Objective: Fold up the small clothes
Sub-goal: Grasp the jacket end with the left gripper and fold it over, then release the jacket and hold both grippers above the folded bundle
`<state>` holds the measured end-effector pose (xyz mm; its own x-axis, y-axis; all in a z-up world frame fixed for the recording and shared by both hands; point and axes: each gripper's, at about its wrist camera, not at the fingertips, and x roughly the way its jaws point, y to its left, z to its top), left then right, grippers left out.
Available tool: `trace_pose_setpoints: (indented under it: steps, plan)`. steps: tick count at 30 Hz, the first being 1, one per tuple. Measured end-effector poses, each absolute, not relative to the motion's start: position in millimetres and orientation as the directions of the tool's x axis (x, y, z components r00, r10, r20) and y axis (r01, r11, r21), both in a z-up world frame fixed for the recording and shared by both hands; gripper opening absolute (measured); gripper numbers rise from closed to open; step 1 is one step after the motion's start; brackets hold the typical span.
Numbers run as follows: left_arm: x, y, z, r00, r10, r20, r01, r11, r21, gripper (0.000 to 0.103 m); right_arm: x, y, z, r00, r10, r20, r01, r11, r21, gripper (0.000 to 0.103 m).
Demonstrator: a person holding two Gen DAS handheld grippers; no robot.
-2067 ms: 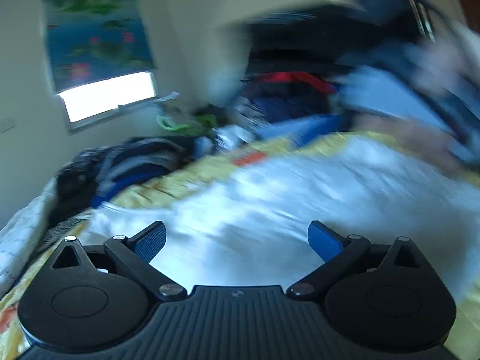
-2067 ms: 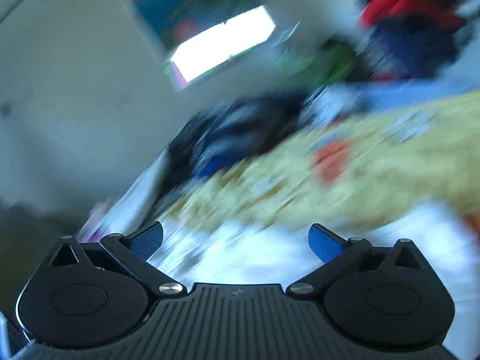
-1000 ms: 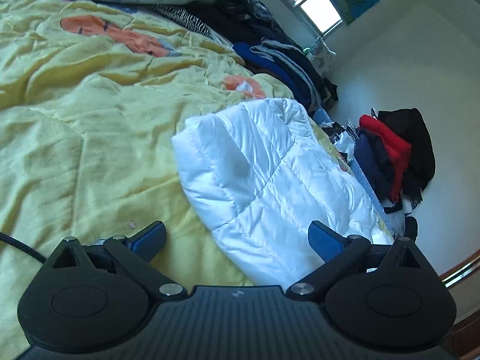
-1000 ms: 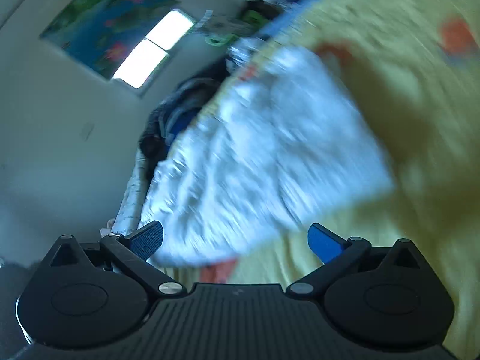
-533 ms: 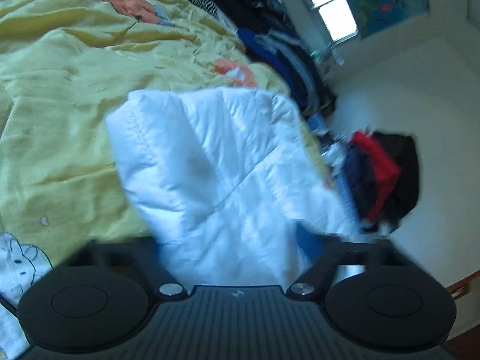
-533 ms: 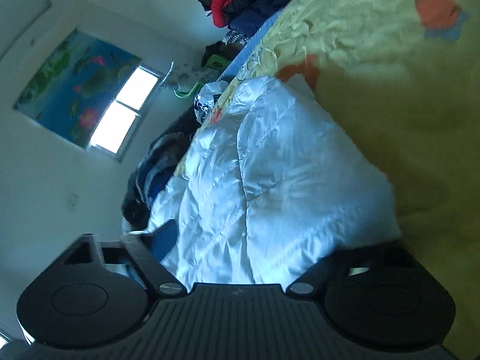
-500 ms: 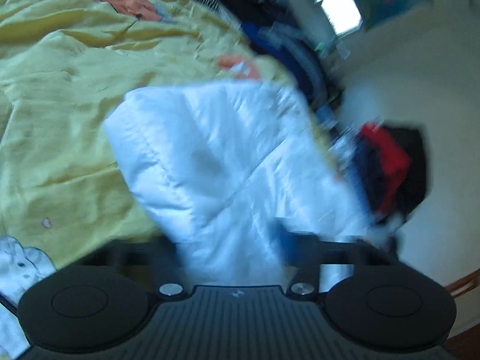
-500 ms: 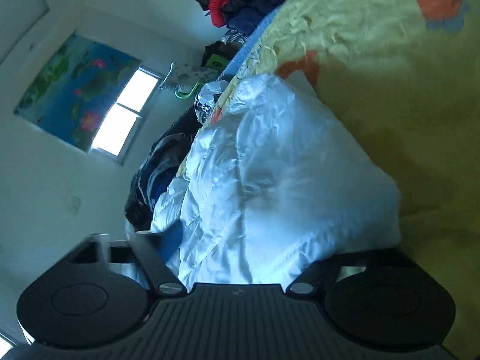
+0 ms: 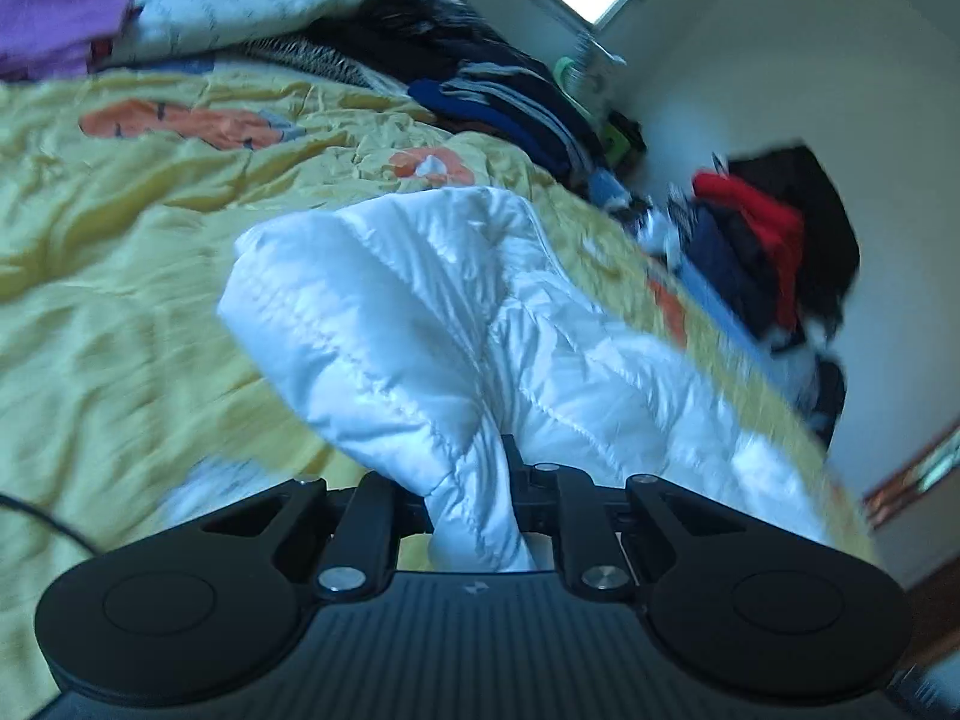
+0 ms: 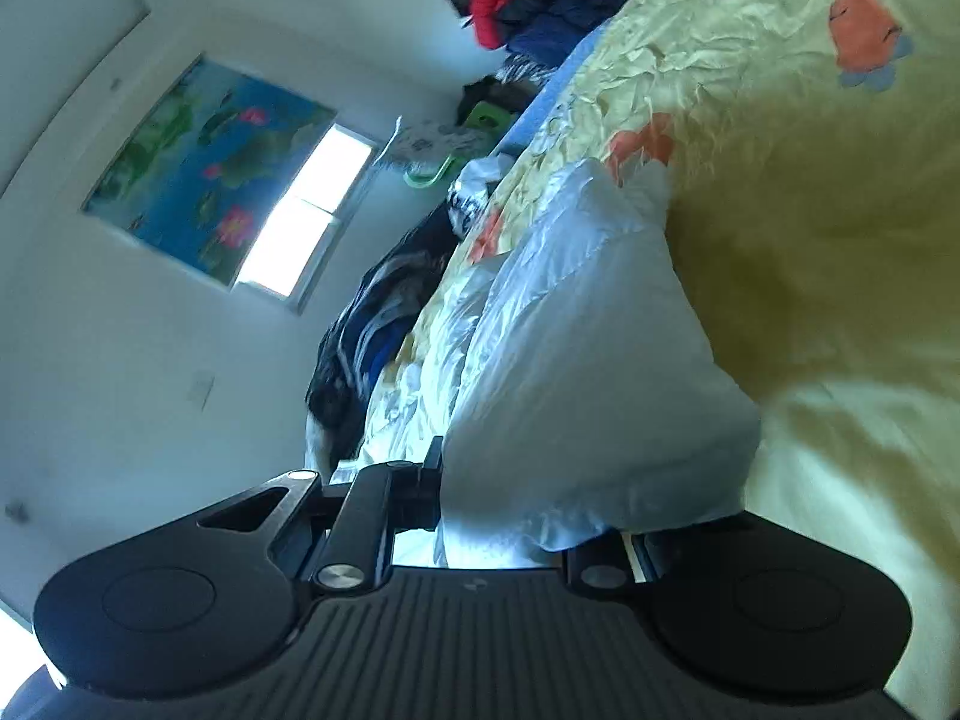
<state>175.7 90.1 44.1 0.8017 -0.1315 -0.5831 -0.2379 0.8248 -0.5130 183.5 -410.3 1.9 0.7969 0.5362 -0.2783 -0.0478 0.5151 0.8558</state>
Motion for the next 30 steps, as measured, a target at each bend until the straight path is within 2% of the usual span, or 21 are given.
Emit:
trace_pose_setpoints:
  steps: [3, 8, 9, 11, 14, 16, 17, 20, 23, 24, 25, 27, 28, 30]
  plan:
    - [146.0, 80.6, 31.4, 0.778, -0.119, -0.617, -0.208, 0.878, -0.431, 0.014, 153.8, -416.5, -6.7, 0.771, 0.544, -0.332, -0.012, 0.533, 0.846, 0.023]
    - [135.2, 65.6, 27.2, 0.789, -0.071, -0.611, -0.163, 0.934, -0.318, 0.014, 130.7, -413.7, -22.4, 0.759, 0.545, -0.355, 0.025, 0.521, 0.853, 0.025]
    - [136.9, 64.6, 27.1, 0.789, -0.064, -0.611, -0.167, 0.935, -0.313, 0.014, 133.1, -412.8, -23.6, 0.759, 0.544, -0.358, 0.028, 0.522, 0.852, 0.028]
    - [138.2, 63.8, 29.0, 0.789, -0.059, -0.611, -0.161, 0.94, -0.299, 0.016, 141.1, -412.5, -25.9, 0.75, 0.534, -0.39, 0.072, 0.52, 0.851, 0.044]
    - [124.1, 71.2, 35.1, 0.801, -0.059, -0.596, -0.144, 0.947, -0.287, 0.027, 135.8, -415.4, -19.2, 0.75, 0.509, -0.422, 0.081, 0.563, 0.822, 0.055]
    - [109.9, 79.8, 39.0, 0.809, -0.013, -0.588, -0.181, 0.946, -0.269, 0.04, 121.7, -420.0, -10.1, 0.776, 0.439, -0.453, 0.075, 0.648, 0.758, 0.065]
    - [102.1, 84.4, 42.5, 0.816, 0.026, -0.577, -0.213, 0.942, -0.259, 0.04, 113.0, -424.3, -6.2, 0.791, 0.393, -0.468, 0.08, 0.692, 0.717, 0.068]
    - [82.7, 98.6, 58.0, 0.847, 0.091, -0.524, -0.276, 0.917, -0.286, 0.041, 89.3, -446.2, 9.6, 0.854, 0.225, -0.469, 0.144, 0.764, 0.629, 0.068]
    - [71.2, 103.0, 79.5, 0.884, 0.208, -0.418, -0.346, 0.893, -0.287, 0.044, 71.2, -474.9, 27.2, 0.924, 0.031, -0.382, 0.239, 0.732, 0.638, 0.067]
    - [71.9, 100.2, 86.4, 0.899, 0.218, -0.38, -0.339, 0.895, -0.289, 0.049, 68.3, -480.2, 31.6, 0.939, -0.001, -0.345, 0.245, 0.708, 0.663, 0.067]
    - [76.0, 94.0, 91.9, 0.912, 0.213, -0.351, -0.319, 0.906, -0.279, 0.06, 68.9, -481.3, 35.3, 0.951, -0.007, -0.31, 0.228, 0.692, 0.685, 0.069]
    - [91.4, 70.4, 96.9, 0.925, 0.178, -0.336, -0.262, 0.939, -0.222, 0.069, 82.2, -465.5, 44.2, 0.957, 0.034, -0.289, 0.176, 0.724, 0.666, 0.078]
    - [99.5, 53.8, 95.8, 0.93, 0.145, -0.337, -0.214, 0.96, -0.179, 0.069, 93.0, -449.9, 47.9, 0.952, 0.069, -0.298, 0.141, 0.764, 0.629, 0.084]
    - [115.0, 16.8, 86.6, 0.929, 0.094, -0.359, -0.128, 0.989, -0.073, 0.069, 115.8, -404.5, 51.1, 0.924, 0.161, -0.347, 0.045, 0.855, 0.517, 0.086]
